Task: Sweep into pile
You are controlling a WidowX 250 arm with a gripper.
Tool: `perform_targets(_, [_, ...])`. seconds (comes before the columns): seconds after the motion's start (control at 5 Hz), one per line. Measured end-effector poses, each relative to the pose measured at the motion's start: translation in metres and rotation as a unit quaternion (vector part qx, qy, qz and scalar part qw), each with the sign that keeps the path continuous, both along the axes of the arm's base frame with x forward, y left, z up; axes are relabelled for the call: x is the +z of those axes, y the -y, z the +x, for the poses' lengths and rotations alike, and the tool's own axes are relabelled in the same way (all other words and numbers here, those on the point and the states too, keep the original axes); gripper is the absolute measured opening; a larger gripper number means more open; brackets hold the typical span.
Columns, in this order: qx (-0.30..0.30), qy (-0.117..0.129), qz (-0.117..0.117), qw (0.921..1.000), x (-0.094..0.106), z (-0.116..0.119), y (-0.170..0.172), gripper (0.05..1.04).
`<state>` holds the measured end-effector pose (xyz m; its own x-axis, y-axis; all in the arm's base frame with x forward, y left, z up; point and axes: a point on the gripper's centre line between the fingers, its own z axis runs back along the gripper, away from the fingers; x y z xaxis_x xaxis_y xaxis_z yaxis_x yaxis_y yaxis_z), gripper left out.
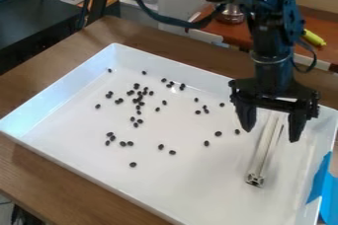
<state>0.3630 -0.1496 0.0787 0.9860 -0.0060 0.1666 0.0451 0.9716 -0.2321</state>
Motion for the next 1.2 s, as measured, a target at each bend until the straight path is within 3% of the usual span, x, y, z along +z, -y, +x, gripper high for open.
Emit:
perform_targets(0.4, [0.004, -0.024, 0.009, 0.9996, -0.020, -0.008, -0.003, 0.999])
perform_targets(0.6, [-0.003, -0.012, 0.017, 0.9998, -0.023, -0.015, -0.005, 0.949])
perform_targets(1.0, [-0.012, -0.009, 0.006, 0.9999, -0.028, -0.018, -0.002, 0.404])
perform_targets(1.2, [-0.010, -0.002, 0.001, 0.9999, -0.028, -0.015, -0.003, 0.380])
